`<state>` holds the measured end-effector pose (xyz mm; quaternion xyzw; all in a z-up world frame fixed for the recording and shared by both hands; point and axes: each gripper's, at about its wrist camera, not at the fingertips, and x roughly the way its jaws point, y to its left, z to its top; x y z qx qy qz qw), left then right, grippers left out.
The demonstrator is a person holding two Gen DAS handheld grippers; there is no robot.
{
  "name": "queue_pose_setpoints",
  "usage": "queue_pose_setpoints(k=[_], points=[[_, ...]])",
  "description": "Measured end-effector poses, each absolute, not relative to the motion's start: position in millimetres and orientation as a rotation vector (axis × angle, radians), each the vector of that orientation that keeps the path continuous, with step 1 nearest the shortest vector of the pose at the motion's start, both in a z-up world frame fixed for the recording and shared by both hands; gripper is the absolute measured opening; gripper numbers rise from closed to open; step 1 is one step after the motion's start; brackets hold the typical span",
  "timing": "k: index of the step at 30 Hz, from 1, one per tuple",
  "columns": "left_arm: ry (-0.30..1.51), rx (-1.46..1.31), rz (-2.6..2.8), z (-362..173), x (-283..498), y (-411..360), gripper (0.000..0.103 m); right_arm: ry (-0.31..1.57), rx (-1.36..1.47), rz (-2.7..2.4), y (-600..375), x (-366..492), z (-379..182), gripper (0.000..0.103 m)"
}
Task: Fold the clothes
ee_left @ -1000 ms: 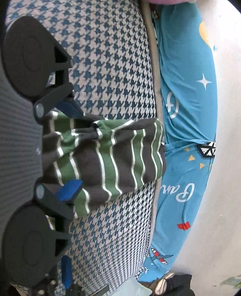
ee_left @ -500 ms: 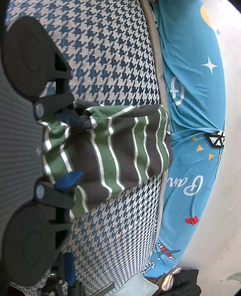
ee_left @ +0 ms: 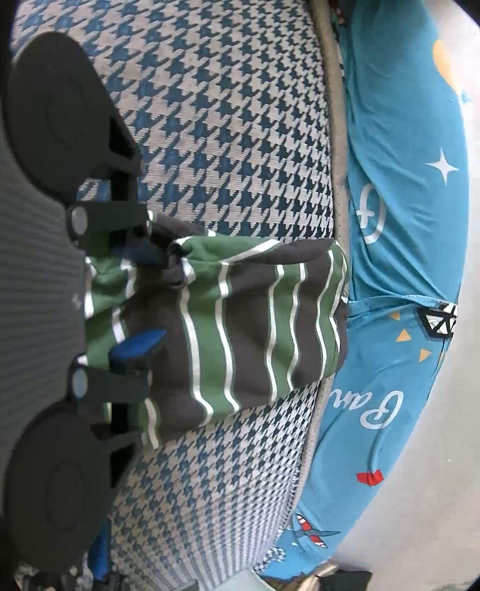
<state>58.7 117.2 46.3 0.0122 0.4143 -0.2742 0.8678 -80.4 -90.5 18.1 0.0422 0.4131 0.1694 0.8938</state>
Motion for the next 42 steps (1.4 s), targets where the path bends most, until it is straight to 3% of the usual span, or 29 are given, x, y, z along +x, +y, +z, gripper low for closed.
queue_pose_setpoints(k=[1,4,11,17,21,24,34,42], points=[[0.864,0.03,-0.571,46,58,116,0.02,0.857,0.085,0.352,-90,-80,18,0.032],[0.853,0.028,-0.553,47,58,116,0.01,0.856,0.08,0.347,-90,-80,18,0.032],[0.757,0.054,-0.473,65,54,125,0.009,0.845,0.094,0.34,-94,-80,18,0.032],[0.808,0.084,-0.417,50,64,126,0.009,0.854,0.089,0.349,-94,-78,17,0.032],[0.834,0.139,-0.403,44,65,119,0.017,0.844,0.087,0.364,-93,-79,18,0.032],[0.84,0.153,-0.378,43,65,119,0.038,0.824,0.099,0.4,-92,-81,22,0.032],[0.842,-0.033,-0.407,64,72,142,0.05,0.78,0.088,0.55,-70,-89,29,0.032],[0.852,-0.035,-0.375,57,87,132,0.051,0.77,0.087,0.653,-40,-91,26,0.032]])
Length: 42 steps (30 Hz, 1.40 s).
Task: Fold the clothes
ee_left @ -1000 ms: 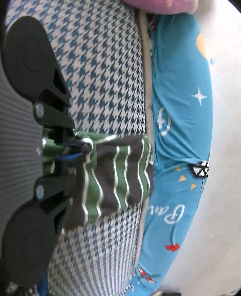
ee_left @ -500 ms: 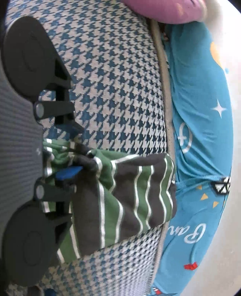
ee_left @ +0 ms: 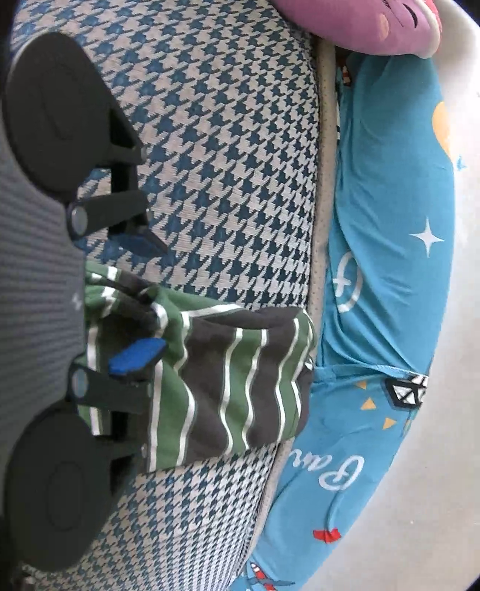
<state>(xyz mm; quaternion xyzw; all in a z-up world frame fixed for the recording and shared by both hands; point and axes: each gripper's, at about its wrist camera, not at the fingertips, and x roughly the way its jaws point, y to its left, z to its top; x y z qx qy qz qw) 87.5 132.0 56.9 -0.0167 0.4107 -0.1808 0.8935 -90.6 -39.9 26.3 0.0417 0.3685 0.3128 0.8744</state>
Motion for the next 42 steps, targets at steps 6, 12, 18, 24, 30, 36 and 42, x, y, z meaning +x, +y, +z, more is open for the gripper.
queue_pose_setpoints(k=[6,12,18,24,30,36,42], points=[[0.883,-0.029,-0.354,49,105,135,0.052,0.765,0.076,0.737,-12,-89,23,0.032],[0.902,-0.033,-0.378,44,114,139,0.054,0.799,0.059,0.762,9,-83,11,0.032],[0.909,-0.03,-0.39,47,115,141,0.056,0.873,0.034,0.768,29,-81,-10,0.034],[0.911,-0.046,-0.379,50,117,145,0.057,0.829,-0.088,0.915,53,-112,-11,0.037],[0.908,-0.044,-0.375,52,117,146,0.057,0.825,-0.13,1.049,63,-134,-7,0.037],[0.889,-0.072,-0.36,61,118,151,0.055,0.833,-0.179,1.124,71,-150,-10,0.037],[0.875,-0.077,-0.374,66,116,150,0.055,0.862,-0.156,1.184,74,-153,-7,0.038]])
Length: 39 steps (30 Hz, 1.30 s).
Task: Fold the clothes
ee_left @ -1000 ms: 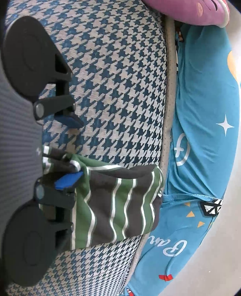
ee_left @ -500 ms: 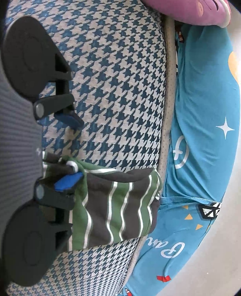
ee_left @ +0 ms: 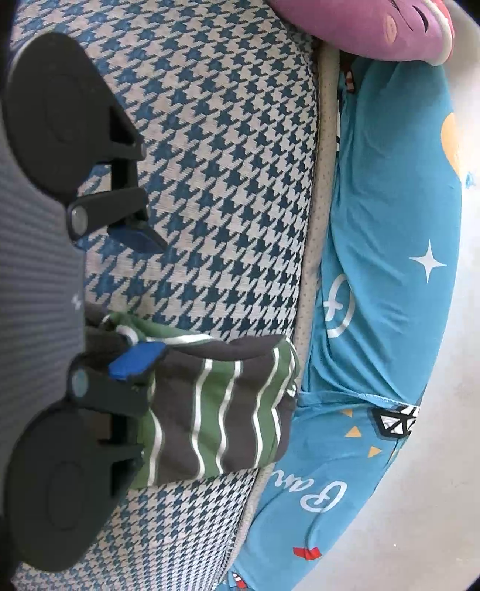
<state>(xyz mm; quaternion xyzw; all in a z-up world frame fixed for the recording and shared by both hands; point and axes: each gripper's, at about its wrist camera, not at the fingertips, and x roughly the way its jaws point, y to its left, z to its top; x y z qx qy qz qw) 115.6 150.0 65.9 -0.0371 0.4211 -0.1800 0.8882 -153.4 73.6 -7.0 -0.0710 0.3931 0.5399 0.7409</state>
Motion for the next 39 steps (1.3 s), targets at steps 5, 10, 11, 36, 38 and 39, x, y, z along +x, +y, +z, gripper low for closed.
queue_pose_setpoints(k=[5,10,11,36,38,39], points=[[0.865,-0.083,-0.4,71,113,146,0.055,0.796,-0.181,1.208,66,-154,11,0.038],[0.874,-0.072,-0.405,68,113,142,0.055,0.761,-0.054,1.038,36,-125,27,0.038],[0.877,-0.074,-0.405,67,113,141,0.055,0.75,-0.04,1.004,30,-121,29,0.038],[0.882,-0.15,-0.431,46,155,117,0.055,0.709,0.091,0.538,-65,7,25,0.038],[0.886,-0.168,-0.421,43,159,116,0.055,0.706,0.101,0.511,-71,18,21,0.038],[0.884,-0.171,-0.418,43,160,116,0.055,0.705,0.109,0.5,-73,23,19,0.038]])
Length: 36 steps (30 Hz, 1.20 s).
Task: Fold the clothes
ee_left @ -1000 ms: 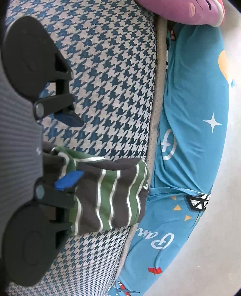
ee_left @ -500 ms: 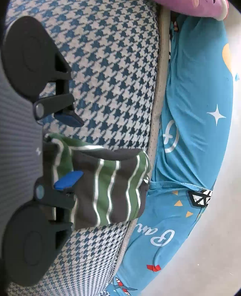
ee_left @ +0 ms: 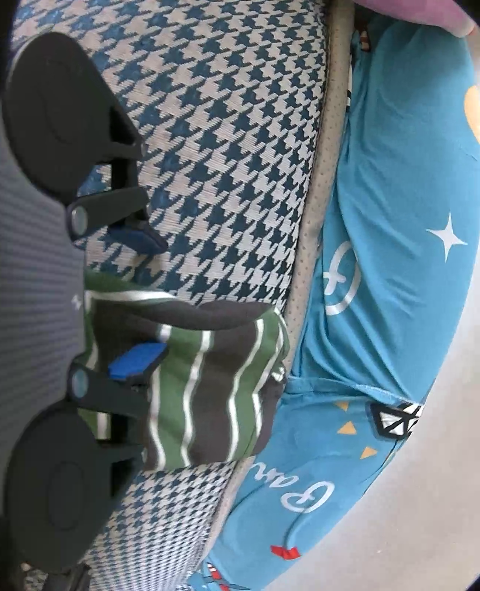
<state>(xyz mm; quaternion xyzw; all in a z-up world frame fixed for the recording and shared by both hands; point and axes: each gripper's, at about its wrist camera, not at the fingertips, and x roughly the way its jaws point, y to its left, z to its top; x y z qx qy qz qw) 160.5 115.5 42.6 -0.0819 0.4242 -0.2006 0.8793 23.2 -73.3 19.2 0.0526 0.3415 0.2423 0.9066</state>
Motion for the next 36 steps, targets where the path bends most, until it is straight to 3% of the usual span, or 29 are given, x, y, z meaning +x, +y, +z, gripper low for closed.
queue_pose_setpoints(k=[27,31,36], points=[[0.861,-0.158,-0.282,41,182,102,0.056,0.644,0.328,0.357,-123,135,-7,0.044],[0.855,-0.128,-0.273,42,178,100,0.07,0.64,0.331,0.366,-121,141,-10,0.044],[0.858,-0.109,-0.276,43,177,103,0.07,0.647,0.331,0.378,-118,152,-18,0.044]])
